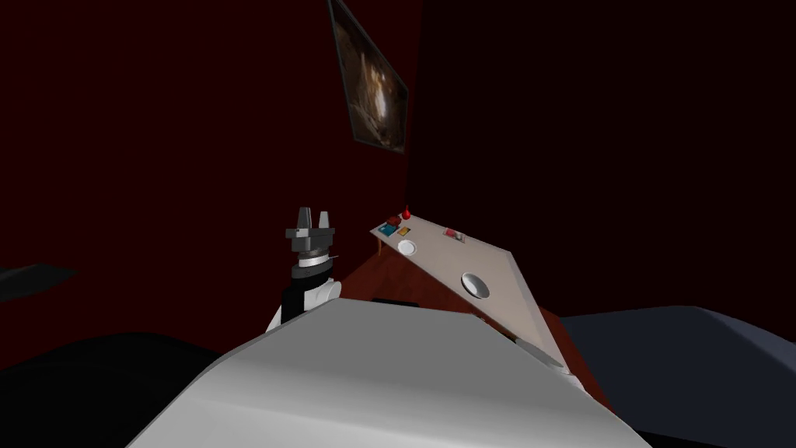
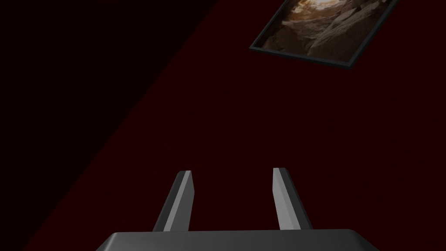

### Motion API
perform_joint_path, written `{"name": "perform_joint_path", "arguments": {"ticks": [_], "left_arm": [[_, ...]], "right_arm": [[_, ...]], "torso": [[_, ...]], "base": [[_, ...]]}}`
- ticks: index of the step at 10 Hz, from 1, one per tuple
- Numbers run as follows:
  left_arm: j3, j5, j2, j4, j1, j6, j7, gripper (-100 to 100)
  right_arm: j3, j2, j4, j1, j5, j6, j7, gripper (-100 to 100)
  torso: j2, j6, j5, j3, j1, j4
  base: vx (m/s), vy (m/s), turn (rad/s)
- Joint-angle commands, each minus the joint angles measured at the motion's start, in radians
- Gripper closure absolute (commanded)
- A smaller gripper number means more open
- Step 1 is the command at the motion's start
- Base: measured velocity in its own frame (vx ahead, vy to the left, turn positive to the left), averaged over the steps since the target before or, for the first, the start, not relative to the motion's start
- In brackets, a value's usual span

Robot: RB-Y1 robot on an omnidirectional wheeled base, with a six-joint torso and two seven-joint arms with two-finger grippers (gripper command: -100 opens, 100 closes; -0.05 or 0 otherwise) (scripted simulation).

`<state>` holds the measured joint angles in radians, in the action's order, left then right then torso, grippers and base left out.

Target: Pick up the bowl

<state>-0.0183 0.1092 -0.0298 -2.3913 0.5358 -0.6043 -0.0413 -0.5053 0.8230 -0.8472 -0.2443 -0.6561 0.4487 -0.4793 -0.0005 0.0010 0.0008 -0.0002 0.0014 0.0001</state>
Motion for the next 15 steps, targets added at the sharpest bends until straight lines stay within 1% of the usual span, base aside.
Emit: {"name": "perform_joint_path", "arguments": {"ticks": [1,2,3,4,5,6,7,9,11,12,13,14,15], "left_arm": [[0.000,0.000,0.000,0.000,0.000,0.000,0.000,0],[0.000,0.000,0.000,0.000,0.000,0.000,0.000,0],[0.000,0.000,0.000,0.000,0.000,0.000,0.000,0],[0.000,0.000,0.000,0.000,0.000,0.000,0.000,0],[0.000,0.000,0.000,0.000,0.000,0.000,0.000,0],[0.000,0.000,0.000,0.000,0.000,0.000,0.000,0],[0.000,0.000,0.000,0.000,0.000,0.000,0.000,0],[0.000,0.000,0.000,0.000,0.000,0.000,0.000,0],[0.000,0.000,0.000,0.000,0.000,0.000,0.000,0],[0.000,0.000,0.000,0.000,0.000,0.000,0.000,0],[0.000,0.000,0.000,0.000,0.000,0.000,0.000,0],[0.000,0.000,0.000,0.000,0.000,0.000,0.000,0],[0.000,0.000,0.000,0.000,0.000,0.000,0.000,0]], "right_arm": [[-0.015,0.027,0.050,0.016,-0.015,0.001,-0.019,-100],[-0.015,0.027,0.067,0.016,-0.015,0.001,-0.019,-100],[-0.029,0.050,0.101,0.028,-0.027,-0.003,-0.031,-100],[-0.029,0.050,0.112,0.028,-0.027,-0.003,-0.031,-100],[-0.029,0.050,0.112,0.028,-0.027,-0.003,-0.031,-100],[-0.042,0.072,0.144,0.039,-0.038,-0.006,-0.043,-100],[-0.042,0.072,0.155,0.039,-0.038,-0.006,-0.043,-100],[-0.065,0.107,0.229,0.060,-0.054,-0.011,-0.060,-100],[-0.085,0.130,0.286,0.077,-0.063,-0.014,-0.071,-100],[-0.085,0.130,0.260,0.077,-0.063,-0.014,-0.071,-100],[-0.085,0.130,0.258,0.077,-0.063,-0.014,-0.071,-100],[-0.085,0.130,0.286,0.077,-0.063,-0.014,-0.071,-100],[-0.095,0.135,0.307,0.084,-0.066,-0.015,-0.075,-100]], "torso": [[0.000,0.000,0.000,0.000,0.000,0.000],[-0.001,0.000,0.000,0.000,0.001,0.000],[-0.001,0.000,0.000,-0.001,0.000,0.000],[-0.001,0.000,0.000,-0.001,0.001,0.000],[-0.001,0.000,0.000,0.000,0.000,0.000],[0.001,0.000,0.000,0.000,0.000,0.000],[0.001,-0.001,0.000,0.000,0.000,0.000],[0.000,0.000,0.000,0.000,0.000,0.000],[-0.003,0.000,0.000,-0.002,-0.001,-0.001],[-0.003,0.000,0.000,-0.002,-0.001,-0.001],[-0.002,0.000,-0.001,-0.001,-0.001,-0.001],[0.000,0.000,-0.001,0.000,-0.001,0.000],[0.002,0.001,-0.001,0.001,-0.001,0.000]], "base": [[0.047,0.032,0.115],[0.041,0.025,0.084],[0.044,0.030,0.159],[0.038,0.022,0.086],[0.013,0.008,-0.012],[0.015,0.018,0.152],[0.024,0.017,0.084],[0.048,0.024,0.178],[0.080,0.001,0.182],[0.055,-0.009,0.050],[0.014,-0.002,-0.006],[-0.006,0.001,-0.006],[0.020,-0.007,0.134]]}}
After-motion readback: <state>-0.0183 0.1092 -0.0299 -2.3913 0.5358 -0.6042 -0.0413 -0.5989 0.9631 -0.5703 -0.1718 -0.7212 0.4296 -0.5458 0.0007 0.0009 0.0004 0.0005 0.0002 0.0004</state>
